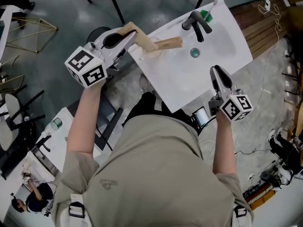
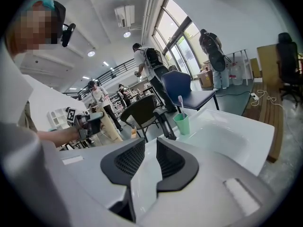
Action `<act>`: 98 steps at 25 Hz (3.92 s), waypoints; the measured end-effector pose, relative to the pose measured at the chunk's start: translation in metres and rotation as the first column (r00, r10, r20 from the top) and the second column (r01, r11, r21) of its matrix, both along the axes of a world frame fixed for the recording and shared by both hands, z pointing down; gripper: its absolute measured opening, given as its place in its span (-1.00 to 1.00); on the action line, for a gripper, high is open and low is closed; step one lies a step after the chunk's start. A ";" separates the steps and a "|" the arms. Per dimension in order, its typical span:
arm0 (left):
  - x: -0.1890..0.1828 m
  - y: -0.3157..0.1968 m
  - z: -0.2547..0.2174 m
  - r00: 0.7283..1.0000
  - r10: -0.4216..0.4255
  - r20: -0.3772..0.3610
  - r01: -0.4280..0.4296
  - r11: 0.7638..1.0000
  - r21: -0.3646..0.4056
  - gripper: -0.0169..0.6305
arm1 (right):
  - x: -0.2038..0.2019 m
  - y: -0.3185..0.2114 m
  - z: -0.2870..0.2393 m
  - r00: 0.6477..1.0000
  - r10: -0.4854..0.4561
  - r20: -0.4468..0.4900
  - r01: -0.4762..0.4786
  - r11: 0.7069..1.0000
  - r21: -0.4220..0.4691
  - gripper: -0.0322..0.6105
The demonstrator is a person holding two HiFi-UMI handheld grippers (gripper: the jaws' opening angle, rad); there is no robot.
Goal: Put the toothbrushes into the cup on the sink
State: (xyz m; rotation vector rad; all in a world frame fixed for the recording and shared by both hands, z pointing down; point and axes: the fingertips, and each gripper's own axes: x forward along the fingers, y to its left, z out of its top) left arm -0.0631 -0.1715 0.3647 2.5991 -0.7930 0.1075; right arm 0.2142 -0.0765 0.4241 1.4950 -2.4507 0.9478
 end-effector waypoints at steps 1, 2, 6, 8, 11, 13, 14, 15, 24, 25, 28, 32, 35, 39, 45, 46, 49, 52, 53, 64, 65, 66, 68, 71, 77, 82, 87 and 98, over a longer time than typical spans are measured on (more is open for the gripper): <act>0.001 0.000 0.002 1.000 0.004 0.002 -0.004 1.000 -0.003 -0.83 | 0.001 0.000 0.001 1.000 0.003 0.001 -0.003 1.000 -0.003 -0.64; 0.003 0.000 0.004 1.000 0.008 0.003 -0.008 1.000 -0.006 -0.83 | 0.002 0.000 0.001 1.000 0.006 0.001 -0.006 1.000 -0.006 -0.64; 0.006 0.000 0.010 1.000 0.019 0.004 -0.019 1.000 -0.017 -0.83 | 0.003 0.001 0.002 1.000 0.011 0.002 -0.011 1.000 -0.017 -0.64; 0.007 -0.001 0.014 1.000 0.020 0.001 -0.019 1.000 -0.022 -0.83 | 0.003 0.002 0.004 1.000 0.012 0.005 -0.011 1.000 -0.018 -0.64; 0.008 0.000 0.020 1.000 0.025 -0.001 -0.025 0.999 -0.030 -0.83 | 0.003 0.003 0.006 1.000 0.012 0.007 -0.012 1.000 -0.023 -0.64; 0.009 0.001 0.024 1.000 0.030 -0.002 -0.030 0.999 -0.036 -0.83 | 0.003 0.004 0.007 1.000 0.012 0.005 -0.012 1.000 -0.027 -0.64; 0.010 0.001 0.025 0.999 0.032 -0.002 -0.032 0.999 -0.038 -0.83 | 0.003 0.004 0.007 1.000 0.013 0.005 -0.013 0.999 -0.029 -0.64; 0.010 0.001 0.027 0.999 0.034 -0.003 -0.034 0.999 -0.039 -0.83 | 0.004 0.005 0.008 1.000 0.014 0.005 -0.014 0.999 -0.031 -0.64; 0.015 0.001 0.041 0.998 0.062 0.011 -0.061 0.997 -0.048 -0.83 | 0.004 0.007 0.013 1.000 0.020 0.003 -0.020 0.999 -0.048 -0.64; 0.015 0.001 0.043 0.998 0.063 0.013 -0.063 0.997 -0.049 -0.83 | 0.003 0.007 0.013 1.000 0.021 0.002 -0.021 0.998 -0.051 -0.64; 0.016 0.001 0.049 0.997 0.070 0.015 -0.069 0.996 -0.057 -0.83 | 0.003 0.008 0.015 1.000 0.022 -0.001 -0.022 0.998 -0.055 -0.64; 0.015 0.001 0.059 0.997 0.073 0.016 -0.072 0.995 -0.072 -0.83 | -0.001 0.008 0.018 1.000 0.013 -0.002 -0.013 0.998 -0.064 -0.64; 0.016 0.001 0.065 0.997 0.074 0.014 -0.072 0.994 -0.081 -0.83 | -0.005 0.010 0.020 1.000 0.008 -0.002 -0.008 0.997 -0.071 -0.65; 0.017 0.002 0.069 0.997 0.076 0.010 -0.075 0.993 -0.090 -0.83 | -0.008 0.011 0.021 1.000 0.000 -0.002 0.000 0.997 -0.078 -0.65; 0.019 0.002 0.074 0.997 0.082 0.010 -0.081 0.992 -0.100 -0.83 | -0.011 0.011 0.022 1.000 -0.005 -0.002 0.005 0.997 -0.082 -0.65; 0.019 0.002 0.075 0.997 0.082 0.010 -0.081 0.992 -0.102 -0.83 | -0.011 0.011 0.022 1.000 -0.008 -0.002 0.007 0.996 -0.084 -0.65; 0.020 0.002 0.079 0.996 0.084 0.015 -0.082 0.991 -0.109 -0.83 | -0.014 0.013 0.026 1.000 -0.014 -0.001 0.014 0.995 -0.094 -0.65; 0.022 0.003 0.081 0.996 0.086 0.016 -0.084 0.990 -0.113 -0.83 | -0.015 0.013 0.027 1.000 -0.016 0.001 0.016 0.995 -0.100 -0.65; 0.023 0.003 0.082 0.996 0.086 0.017 -0.084 0.990 -0.114 -0.83 | -0.016 0.013 0.027 1.000 -0.017 0.001 0.017 0.995 -0.101 -0.65; 0.030 0.005 0.093 0.994 0.099 0.047 -0.093 0.989 -0.118 -0.83 | -0.023 0.017 0.037 0.999 -0.037 0.009 0.038 0.990 -0.134 -0.65; 0.030 0.005 0.094 0.994 0.099 0.047 -0.093 0.988 -0.119 -0.83 | -0.023 0.017 0.038 0.999 -0.037 0.012 0.039 0.990 -0.137 -0.65; 0.030 0.005 0.095 0.994 0.100 0.047 -0.093 0.988 -0.121 -0.83 | -0.023 0.018 0.040 0.999 -0.038 0.016 0.040 0.990 -0.138 -0.65; 0.031 0.005 0.097 0.994 0.102 0.047 -0.096 0.988 -0.125 -0.83 | -0.023 0.018 0.042 0.999 -0.040 0.023 0.043 0.989 -0.143 -0.65; 0.034 0.007 0.099 0.992 0.111 0.052 -0.104 0.986 -0.128 -0.83 | -0.024 0.019 0.043 0.999 -0.041 0.027 0.044 0.988 -0.148 -0.65; 0.039 0.011 0.102 0.990 0.123 0.069 -0.113 0.985 -0.132 -0.83 | -0.022 0.018 0.043 0.999 -0.040 0.034 0.044 0.988 -0.150 -0.65; 0.042 0.014 0.105 0.989 0.127 0.080 -0.115 0.983 -0.141 -0.82 | -0.021 0.018 0.044 0.998 -0.044 0.043 0.050 0.987 -0.152 -0.65; 0.043 0.017 0.108 0.988 0.125 0.085 -0.111 0.982 -0.152 -0.82 | -0.019 0.020 0.044 0.998 -0.046 0.051 0.053 0.987 -0.151 -0.65; 0.047 0.030 0.105 0.985 0.133 0.112 -0.113 0.979 -0.167 -0.81 | -0.012 0.022 0.038 0.996 -0.051 0.070 0.060 0.991 -0.123 -0.65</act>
